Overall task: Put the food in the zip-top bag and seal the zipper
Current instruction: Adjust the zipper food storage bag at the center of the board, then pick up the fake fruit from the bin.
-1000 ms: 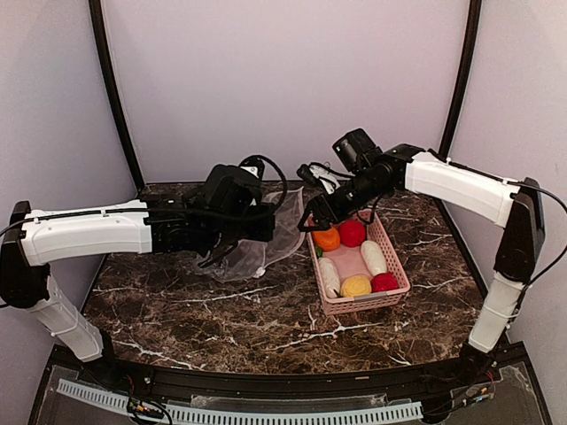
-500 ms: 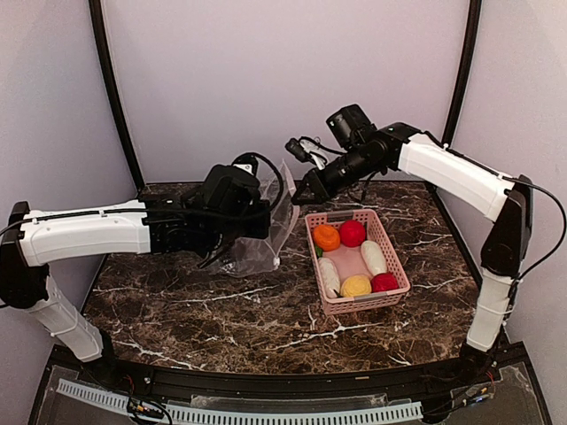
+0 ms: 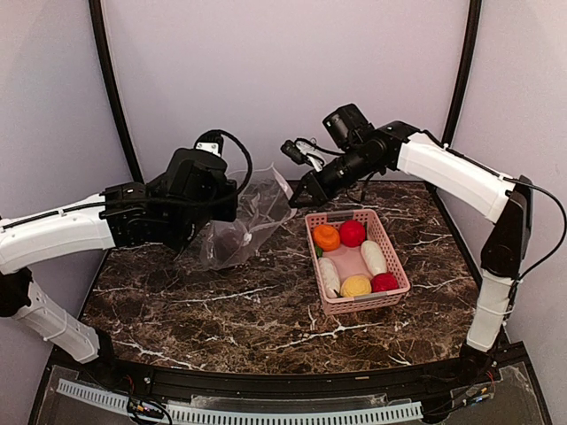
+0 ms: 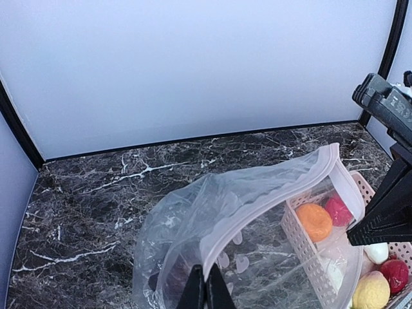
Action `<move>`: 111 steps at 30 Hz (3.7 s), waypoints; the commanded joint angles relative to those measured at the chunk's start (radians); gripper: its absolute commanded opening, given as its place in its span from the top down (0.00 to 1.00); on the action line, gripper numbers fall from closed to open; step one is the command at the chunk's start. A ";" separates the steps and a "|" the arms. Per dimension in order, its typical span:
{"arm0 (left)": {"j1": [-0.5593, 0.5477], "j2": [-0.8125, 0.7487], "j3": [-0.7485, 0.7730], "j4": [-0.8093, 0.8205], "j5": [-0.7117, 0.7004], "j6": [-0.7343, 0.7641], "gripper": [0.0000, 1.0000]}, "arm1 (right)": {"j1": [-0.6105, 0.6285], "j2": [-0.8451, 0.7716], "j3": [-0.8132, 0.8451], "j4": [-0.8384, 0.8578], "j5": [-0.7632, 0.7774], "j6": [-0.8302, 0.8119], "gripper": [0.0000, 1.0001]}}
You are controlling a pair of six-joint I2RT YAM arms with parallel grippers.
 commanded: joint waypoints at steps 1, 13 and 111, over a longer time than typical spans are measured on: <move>0.000 0.000 0.070 -0.095 0.017 0.078 0.99 | 0.007 -0.027 0.049 -0.001 -0.074 -0.025 1.00; 0.007 -0.011 0.074 -0.235 0.087 0.081 0.99 | -0.029 -0.165 -0.043 -0.097 -0.246 -0.311 0.28; 0.087 -0.090 -0.086 -0.097 0.548 0.021 0.99 | -0.205 -0.278 -0.436 -0.155 -0.115 -0.548 0.63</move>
